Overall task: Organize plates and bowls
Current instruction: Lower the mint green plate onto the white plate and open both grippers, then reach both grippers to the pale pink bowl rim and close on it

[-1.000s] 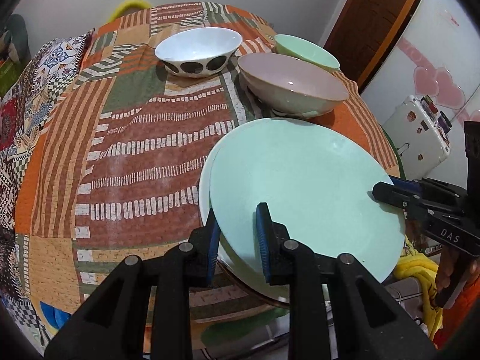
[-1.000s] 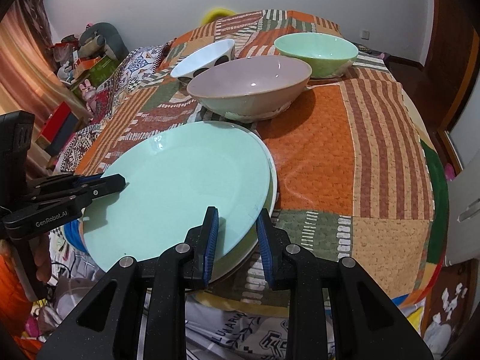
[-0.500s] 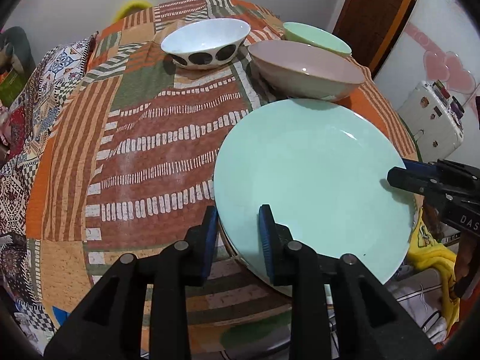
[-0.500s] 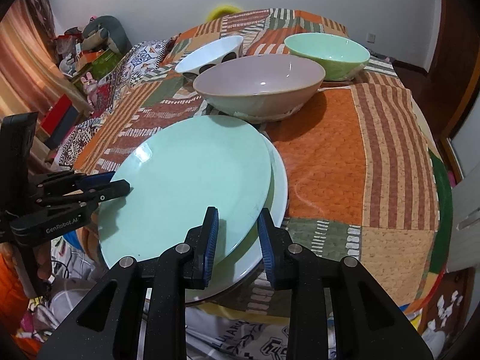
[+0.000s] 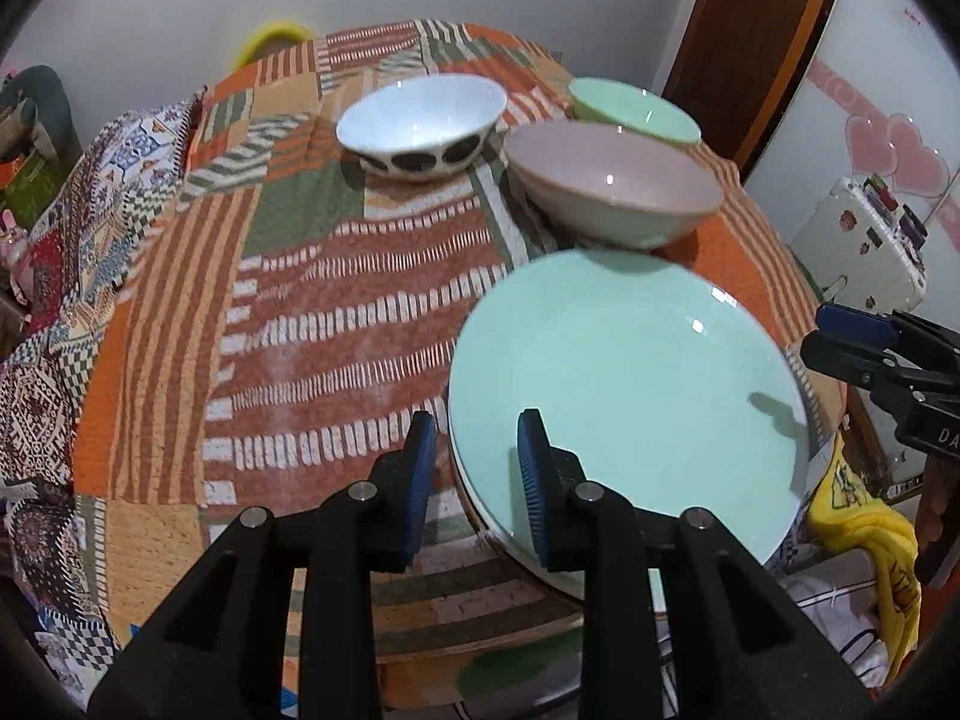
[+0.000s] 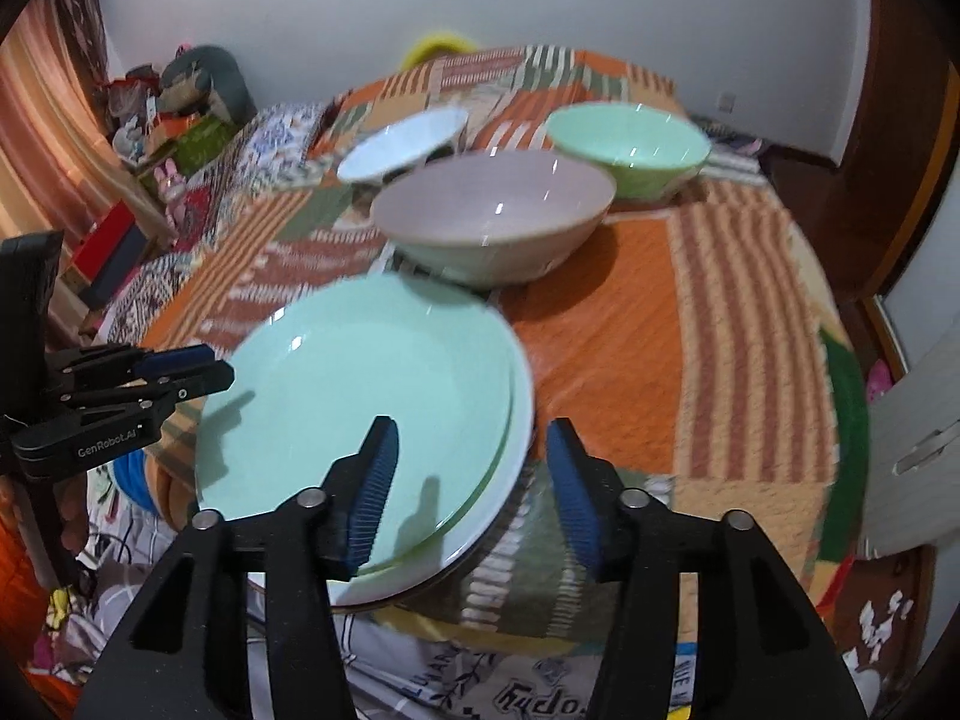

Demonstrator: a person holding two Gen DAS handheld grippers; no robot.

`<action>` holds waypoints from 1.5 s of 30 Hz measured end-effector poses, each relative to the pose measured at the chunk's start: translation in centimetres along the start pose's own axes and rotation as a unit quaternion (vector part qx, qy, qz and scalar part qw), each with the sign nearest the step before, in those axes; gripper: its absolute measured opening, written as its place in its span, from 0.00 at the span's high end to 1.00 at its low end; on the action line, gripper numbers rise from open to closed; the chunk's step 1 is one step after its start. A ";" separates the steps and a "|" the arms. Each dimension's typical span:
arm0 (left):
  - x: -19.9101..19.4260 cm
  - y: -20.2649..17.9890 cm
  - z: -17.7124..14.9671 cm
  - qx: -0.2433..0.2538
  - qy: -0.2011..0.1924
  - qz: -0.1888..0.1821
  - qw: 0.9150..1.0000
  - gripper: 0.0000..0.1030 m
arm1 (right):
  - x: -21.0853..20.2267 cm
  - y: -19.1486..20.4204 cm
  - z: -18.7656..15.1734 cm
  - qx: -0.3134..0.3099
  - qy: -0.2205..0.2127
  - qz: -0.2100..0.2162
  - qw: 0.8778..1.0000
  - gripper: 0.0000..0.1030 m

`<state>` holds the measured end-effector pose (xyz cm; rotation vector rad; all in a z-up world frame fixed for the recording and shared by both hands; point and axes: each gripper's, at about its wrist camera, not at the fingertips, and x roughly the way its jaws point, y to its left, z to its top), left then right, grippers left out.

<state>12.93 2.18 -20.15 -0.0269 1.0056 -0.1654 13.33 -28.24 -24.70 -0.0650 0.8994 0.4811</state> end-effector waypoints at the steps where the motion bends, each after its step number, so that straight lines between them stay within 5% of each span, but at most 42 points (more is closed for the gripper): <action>1: -0.3 0.0 0.3 0.000 -0.004 0.000 1.000 0.74 | -0.4 -0.3 0.2 0.002 -0.007 -0.002 1.000 0.52; 17: -2.4 -2.3 7.3 0.015 -0.077 0.005 0.997 0.59 | -3.0 -3.3 3.8 0.040 -0.092 -0.002 0.995 0.50; 32: 5.3 -2.2 12.5 -0.005 -0.050 -0.004 0.999 0.58 | 1.5 -5.9 7.1 0.075 -0.090 0.006 0.993 0.50; 39: 7.9 -1.7 13.5 -0.011 -0.042 -0.018 0.999 0.64 | 4.0 -6.3 7.8 0.079 -0.074 0.015 0.994 0.50; 45: 9.6 -1.6 13.7 -0.006 -0.039 -0.007 0.999 0.76 | 5.5 -6.4 8.1 0.080 -0.058 0.028 0.995 0.63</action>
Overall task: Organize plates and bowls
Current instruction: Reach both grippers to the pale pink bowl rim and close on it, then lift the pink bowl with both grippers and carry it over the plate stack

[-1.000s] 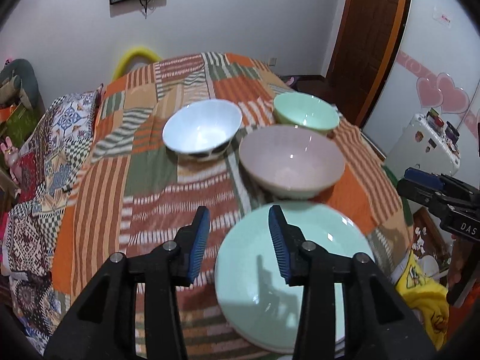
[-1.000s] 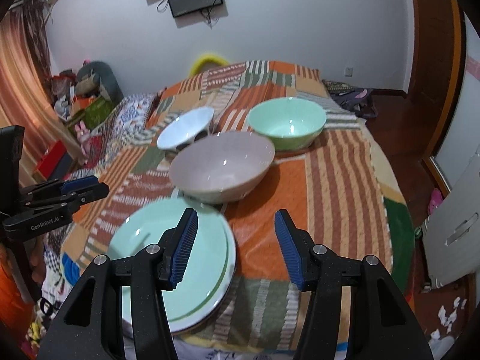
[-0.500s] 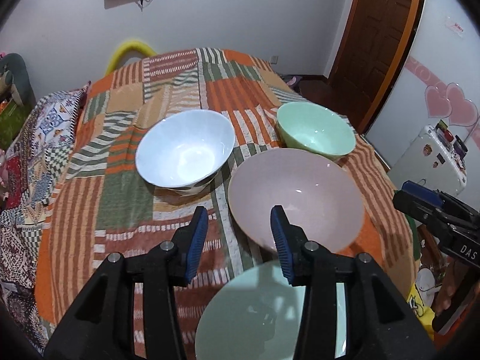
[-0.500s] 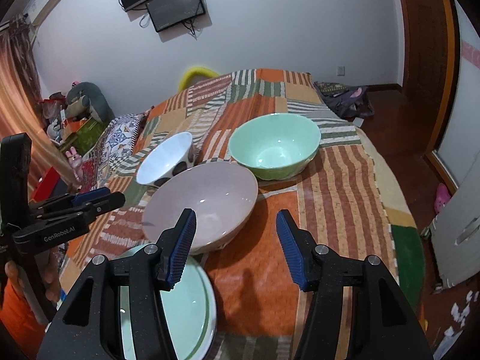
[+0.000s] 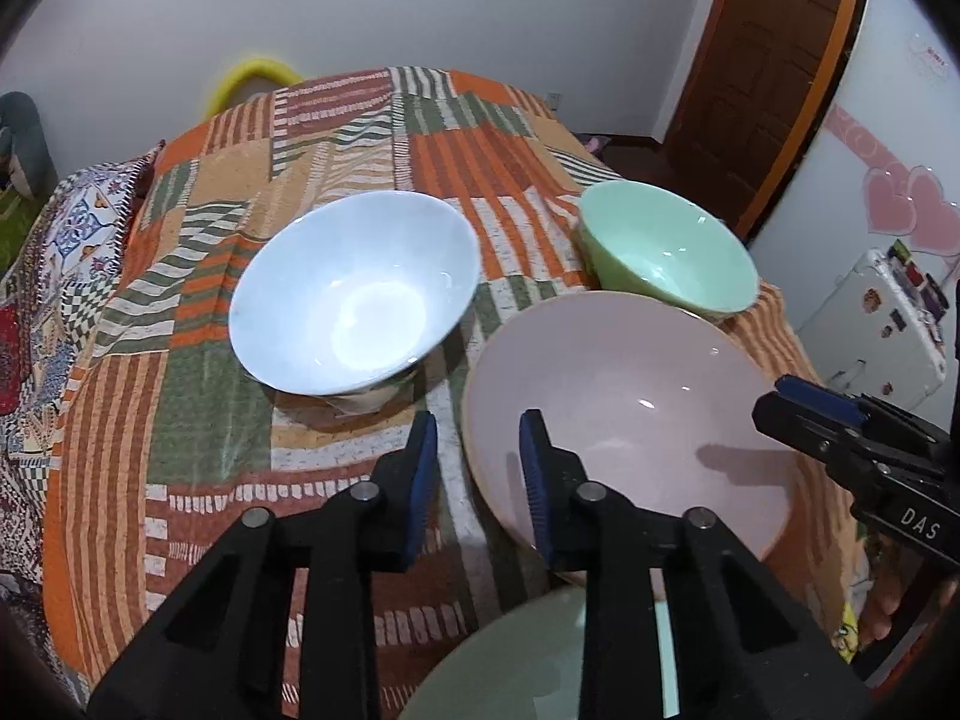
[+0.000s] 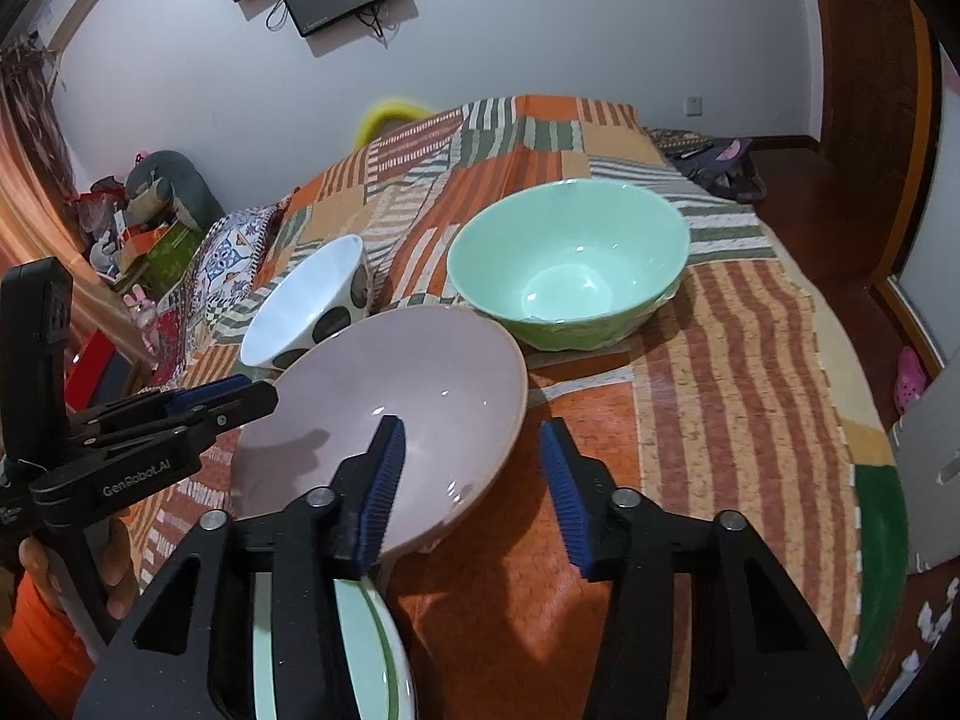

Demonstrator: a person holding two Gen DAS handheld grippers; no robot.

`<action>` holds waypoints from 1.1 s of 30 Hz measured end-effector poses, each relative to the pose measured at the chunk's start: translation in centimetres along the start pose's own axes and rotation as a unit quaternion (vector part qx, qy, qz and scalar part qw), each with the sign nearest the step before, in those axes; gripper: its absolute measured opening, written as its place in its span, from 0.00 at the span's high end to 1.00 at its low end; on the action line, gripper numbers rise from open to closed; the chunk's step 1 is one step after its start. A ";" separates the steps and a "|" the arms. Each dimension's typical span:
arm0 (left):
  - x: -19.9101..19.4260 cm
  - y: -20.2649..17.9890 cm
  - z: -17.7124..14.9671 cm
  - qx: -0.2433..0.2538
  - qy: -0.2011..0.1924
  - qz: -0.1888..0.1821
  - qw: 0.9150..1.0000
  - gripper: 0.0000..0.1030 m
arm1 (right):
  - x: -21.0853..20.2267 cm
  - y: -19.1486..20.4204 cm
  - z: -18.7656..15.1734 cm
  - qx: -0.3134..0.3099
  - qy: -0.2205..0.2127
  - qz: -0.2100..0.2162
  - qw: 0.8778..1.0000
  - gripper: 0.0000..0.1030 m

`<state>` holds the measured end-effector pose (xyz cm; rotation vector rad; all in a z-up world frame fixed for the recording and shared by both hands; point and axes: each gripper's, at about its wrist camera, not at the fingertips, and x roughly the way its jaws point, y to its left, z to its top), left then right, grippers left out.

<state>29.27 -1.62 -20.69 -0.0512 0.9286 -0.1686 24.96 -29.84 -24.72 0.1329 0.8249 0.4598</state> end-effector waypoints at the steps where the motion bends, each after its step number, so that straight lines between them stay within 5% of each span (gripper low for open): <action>1: 0.2 0.1 0.0 -0.002 0.003 -0.003 1.000 0.78 | 0.2 0.1 0.0 -0.001 0.003 0.003 1.000 0.66; 6: 1.7 0.5 -0.3 -0.011 0.028 -0.021 0.999 0.88 | 0.8 -0.4 -0.2 0.004 0.016 0.009 1.000 0.69; 15: 1.0 0.3 -0.7 -0.015 0.024 -0.017 0.999 0.88 | 0.6 -0.7 -0.3 0.012 0.024 0.016 1.000 0.80; 33: -7.8 1.0 -3.0 -0.024 -0.029 -0.009 0.999 0.88 | -3.2 3.3 0.2 -0.029 -0.012 0.018 0.999 0.80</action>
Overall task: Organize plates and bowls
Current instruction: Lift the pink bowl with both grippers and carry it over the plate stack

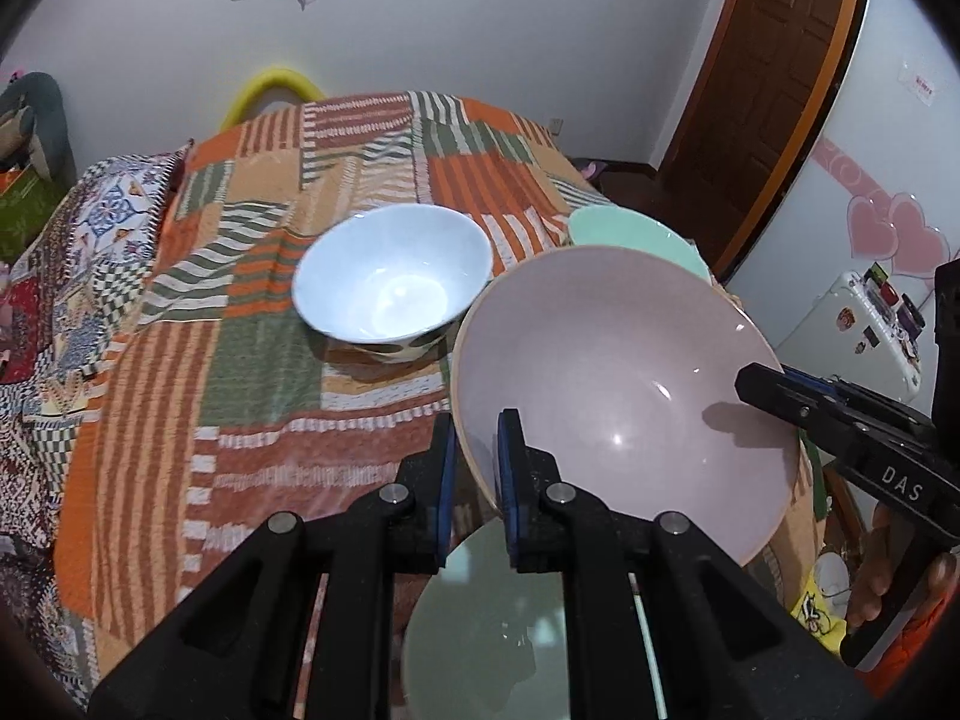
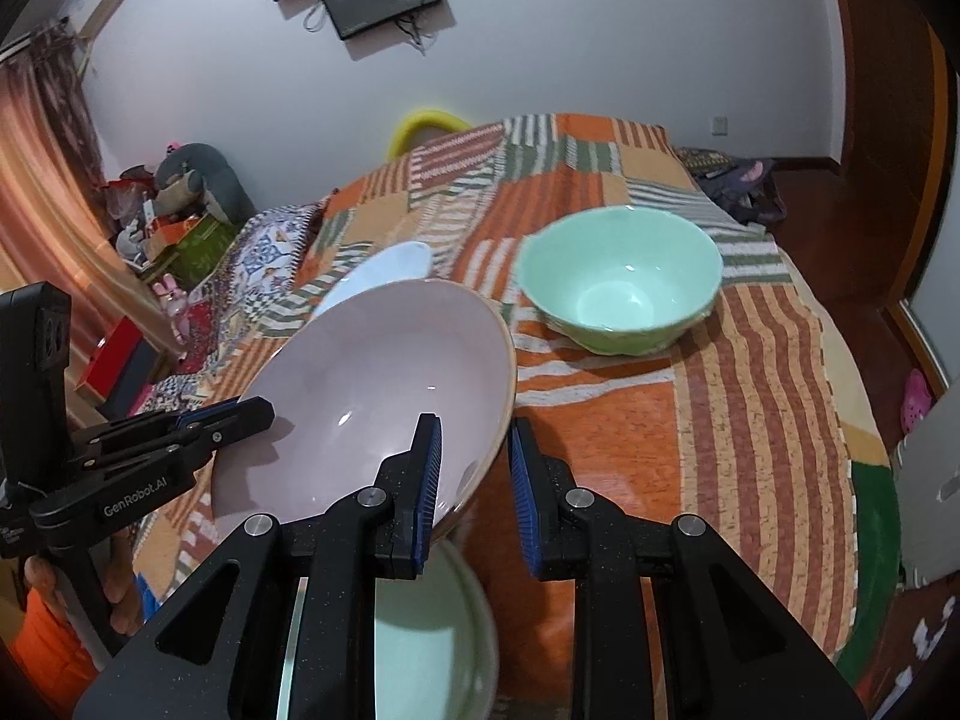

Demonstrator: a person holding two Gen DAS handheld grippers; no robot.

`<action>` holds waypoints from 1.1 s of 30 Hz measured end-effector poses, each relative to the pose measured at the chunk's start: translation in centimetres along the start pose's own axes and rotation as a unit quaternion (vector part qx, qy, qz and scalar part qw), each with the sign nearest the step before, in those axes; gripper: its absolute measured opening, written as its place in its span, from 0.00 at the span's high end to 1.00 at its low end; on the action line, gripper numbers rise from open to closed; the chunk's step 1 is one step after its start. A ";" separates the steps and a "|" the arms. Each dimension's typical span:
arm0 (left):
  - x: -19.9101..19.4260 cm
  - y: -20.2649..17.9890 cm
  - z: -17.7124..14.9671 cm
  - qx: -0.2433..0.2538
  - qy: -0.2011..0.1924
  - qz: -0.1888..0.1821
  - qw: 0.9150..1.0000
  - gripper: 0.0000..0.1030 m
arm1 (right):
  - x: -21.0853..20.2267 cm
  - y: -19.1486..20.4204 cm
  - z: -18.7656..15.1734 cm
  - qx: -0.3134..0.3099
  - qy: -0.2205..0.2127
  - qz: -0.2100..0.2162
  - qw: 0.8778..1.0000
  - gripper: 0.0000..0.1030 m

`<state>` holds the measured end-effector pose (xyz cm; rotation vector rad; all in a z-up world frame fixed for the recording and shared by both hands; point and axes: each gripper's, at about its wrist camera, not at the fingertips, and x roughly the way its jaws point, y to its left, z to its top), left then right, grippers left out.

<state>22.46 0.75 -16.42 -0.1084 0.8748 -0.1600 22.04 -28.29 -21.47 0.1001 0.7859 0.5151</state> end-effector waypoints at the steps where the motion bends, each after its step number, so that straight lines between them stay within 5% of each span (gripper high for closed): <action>1: -0.7 0.3 -0.2 -0.002 -0.004 0.003 1.000 0.88 | -0.2 0.4 0.0 -0.003 -0.001 0.001 1.000 0.80; 20: -10.8 7.0 -5.5 -0.050 -0.045 0.049 0.996 0.88 | -0.6 9.4 -1.5 -0.084 0.000 0.049 0.995 0.80; 33: -12.7 12.3 -10.3 -0.091 -0.024 0.093 0.991 0.88 | 2.7 14.9 -4.1 -0.127 0.048 0.090 0.987 0.80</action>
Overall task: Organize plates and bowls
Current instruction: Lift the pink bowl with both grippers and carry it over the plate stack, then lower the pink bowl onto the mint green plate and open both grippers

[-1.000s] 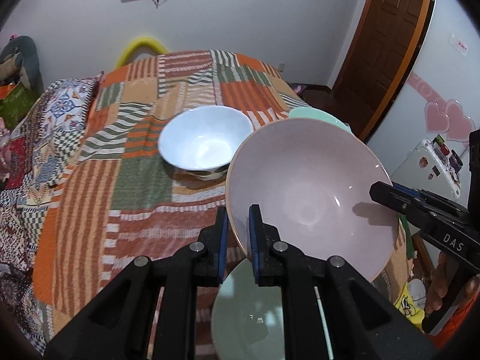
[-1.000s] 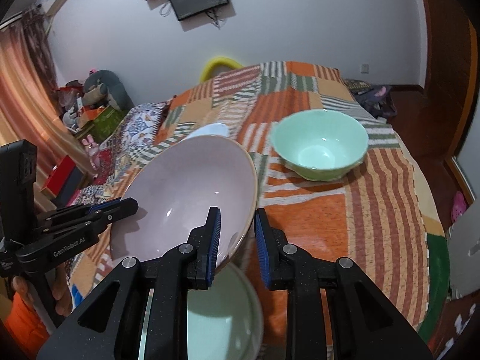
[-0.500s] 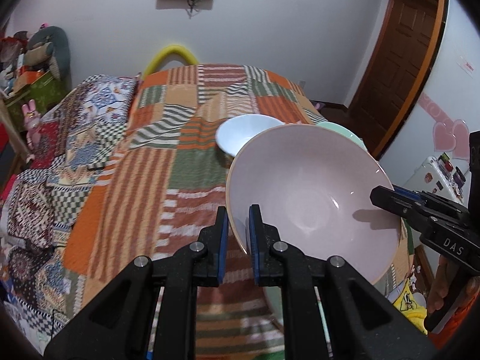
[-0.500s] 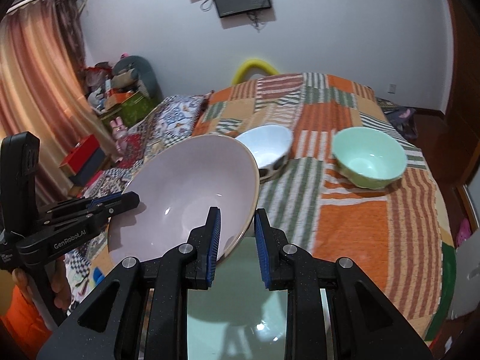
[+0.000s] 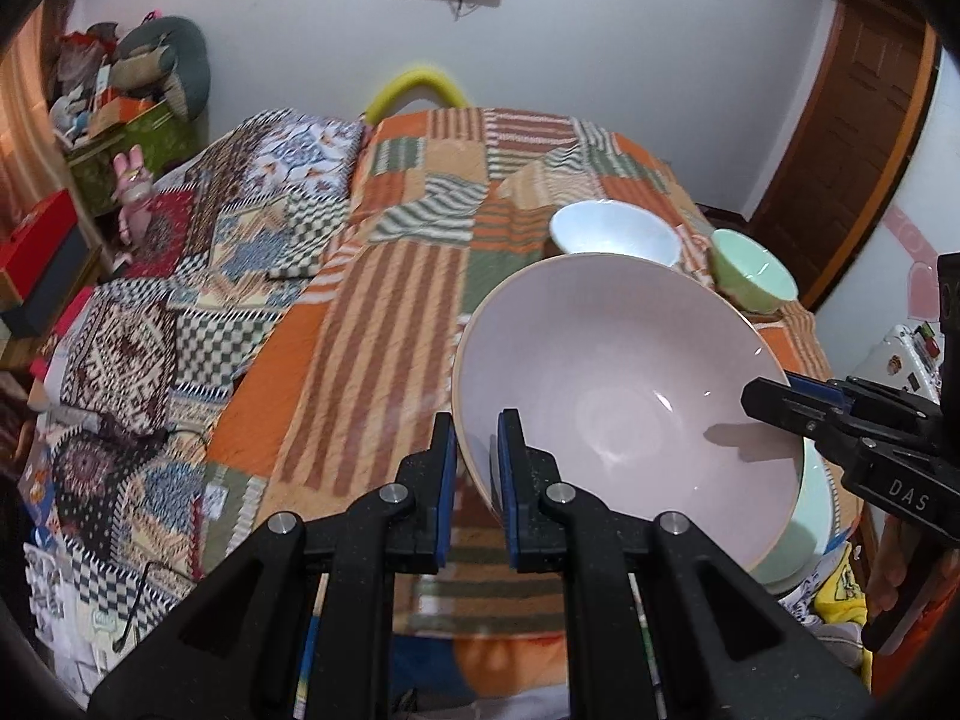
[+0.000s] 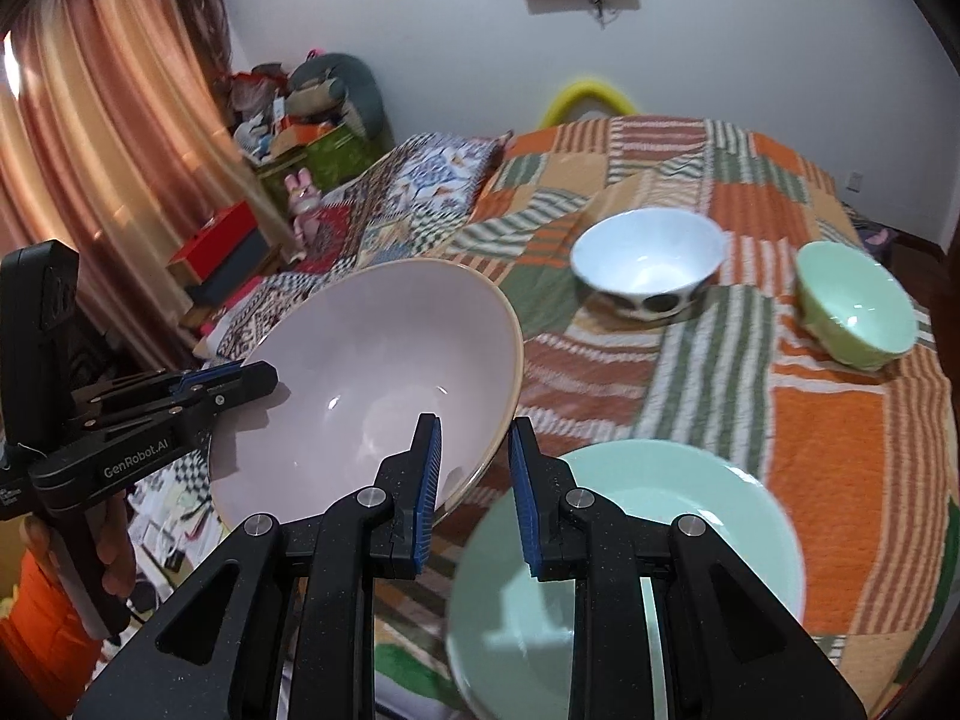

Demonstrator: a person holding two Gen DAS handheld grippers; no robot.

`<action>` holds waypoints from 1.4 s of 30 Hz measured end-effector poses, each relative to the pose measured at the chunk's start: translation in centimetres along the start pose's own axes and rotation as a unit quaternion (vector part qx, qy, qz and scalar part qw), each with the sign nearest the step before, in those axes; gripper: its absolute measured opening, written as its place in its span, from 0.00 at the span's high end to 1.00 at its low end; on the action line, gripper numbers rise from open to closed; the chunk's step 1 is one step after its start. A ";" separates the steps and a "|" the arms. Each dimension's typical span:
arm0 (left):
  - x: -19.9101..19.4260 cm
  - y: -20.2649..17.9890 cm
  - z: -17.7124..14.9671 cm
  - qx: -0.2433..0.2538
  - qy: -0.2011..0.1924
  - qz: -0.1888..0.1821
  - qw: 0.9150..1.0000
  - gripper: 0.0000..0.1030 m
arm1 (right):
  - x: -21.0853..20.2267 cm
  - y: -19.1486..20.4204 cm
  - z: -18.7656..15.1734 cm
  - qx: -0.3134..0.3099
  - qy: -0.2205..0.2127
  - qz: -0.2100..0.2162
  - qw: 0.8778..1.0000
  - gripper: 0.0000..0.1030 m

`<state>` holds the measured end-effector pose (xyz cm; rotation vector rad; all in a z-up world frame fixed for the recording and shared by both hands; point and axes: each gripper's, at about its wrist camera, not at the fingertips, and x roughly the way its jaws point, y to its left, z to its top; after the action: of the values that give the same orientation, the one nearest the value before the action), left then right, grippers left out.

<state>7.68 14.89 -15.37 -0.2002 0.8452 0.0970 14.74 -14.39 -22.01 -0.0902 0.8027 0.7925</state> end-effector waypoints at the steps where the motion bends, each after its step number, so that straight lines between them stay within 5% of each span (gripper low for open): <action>1: 0.2 0.5 -0.4 -0.005 0.005 0.002 1.000 0.88 | 0.5 0.3 -0.1 -0.003 0.004 0.001 1.000 0.80; 25: 6.5 4.3 -5.2 -0.051 0.078 0.010 0.996 0.88 | 7.6 1.8 -2.5 -0.012 0.106 -0.017 0.994 0.80; 36: 6.6 4.2 -4.9 -0.048 0.085 0.008 0.995 0.88 | 7.8 1.3 -2.4 -0.001 0.113 -0.008 0.994 0.75; 42: 4.5 4.1 -3.2 -0.050 0.050 0.015 0.997 0.84 | 5.7 1.0 -1.6 0.001 0.079 -0.005 0.997 0.68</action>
<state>7.65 18.28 -21.43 -0.2875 0.9445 0.1589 15.51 -10.86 -26.78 -0.1567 0.9517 0.7827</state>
